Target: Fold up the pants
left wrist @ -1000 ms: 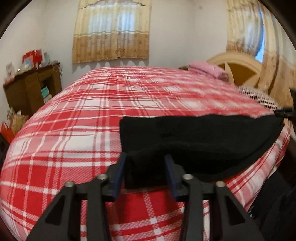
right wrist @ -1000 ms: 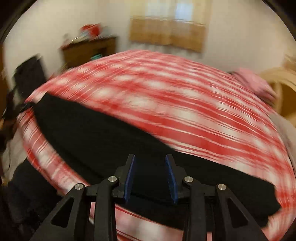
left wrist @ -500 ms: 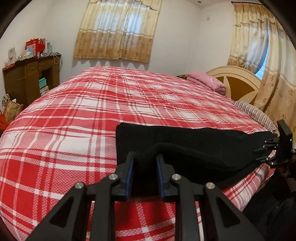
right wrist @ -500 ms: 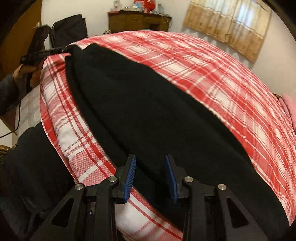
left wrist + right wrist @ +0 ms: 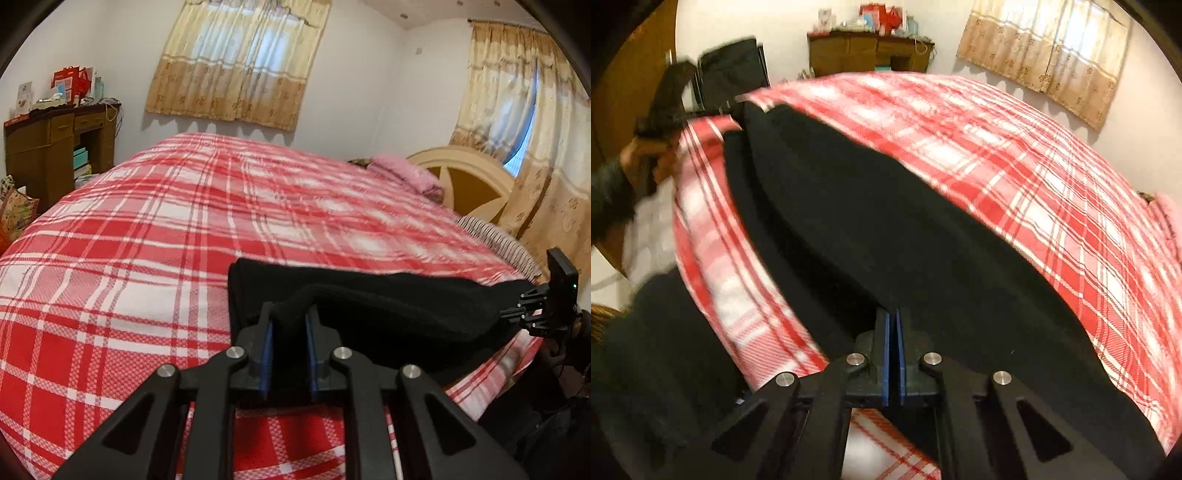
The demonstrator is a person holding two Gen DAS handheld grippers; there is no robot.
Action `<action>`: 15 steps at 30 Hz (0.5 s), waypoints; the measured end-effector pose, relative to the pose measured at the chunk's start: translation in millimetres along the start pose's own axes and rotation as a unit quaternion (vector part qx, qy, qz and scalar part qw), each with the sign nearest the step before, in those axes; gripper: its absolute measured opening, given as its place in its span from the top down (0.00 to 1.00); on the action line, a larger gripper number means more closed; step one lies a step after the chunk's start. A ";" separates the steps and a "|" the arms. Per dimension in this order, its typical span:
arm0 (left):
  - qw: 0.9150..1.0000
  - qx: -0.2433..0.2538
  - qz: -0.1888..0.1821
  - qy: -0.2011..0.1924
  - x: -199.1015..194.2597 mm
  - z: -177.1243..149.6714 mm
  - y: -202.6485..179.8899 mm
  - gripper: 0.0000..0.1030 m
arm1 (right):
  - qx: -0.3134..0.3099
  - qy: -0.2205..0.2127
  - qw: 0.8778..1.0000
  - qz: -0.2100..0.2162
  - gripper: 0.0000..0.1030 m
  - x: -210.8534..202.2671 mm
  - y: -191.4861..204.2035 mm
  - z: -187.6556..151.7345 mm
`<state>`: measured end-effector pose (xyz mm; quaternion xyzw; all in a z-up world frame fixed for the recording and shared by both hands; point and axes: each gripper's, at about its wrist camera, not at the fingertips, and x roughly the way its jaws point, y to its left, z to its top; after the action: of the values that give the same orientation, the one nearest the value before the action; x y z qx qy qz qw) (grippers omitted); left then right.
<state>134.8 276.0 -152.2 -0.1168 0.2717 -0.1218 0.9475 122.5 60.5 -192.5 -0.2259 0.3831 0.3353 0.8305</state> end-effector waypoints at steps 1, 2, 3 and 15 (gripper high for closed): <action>1.000 -0.001 -0.003 -0.004 -2.5 0.3 0.8 0.85 | -0.003 0.000 1.000 0.003 0.97 -4.1 3.1 -0.5; 1.000 -0.005 -0.009 -0.011 -7.3 -0.8 2.6 0.85 | -0.007 0.003 1.000 0.006 0.97 -4.7 5.8 -2.2; 1.000 -0.007 -0.012 -0.013 -8.9 -2.4 4.5 0.85 | -0.010 0.008 1.000 0.009 0.97 -3.8 7.9 -4.5; 0.999 -0.020 0.005 0.025 -8.5 -30.2 19.6 0.79 | 0.001 0.063 0.997 0.039 0.92 35.9 11.5 -31.8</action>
<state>114.7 292.3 -178.5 -0.1314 0.2987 -0.1143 0.9383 116.0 61.9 -241.4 -0.2306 0.4439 0.3519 0.7912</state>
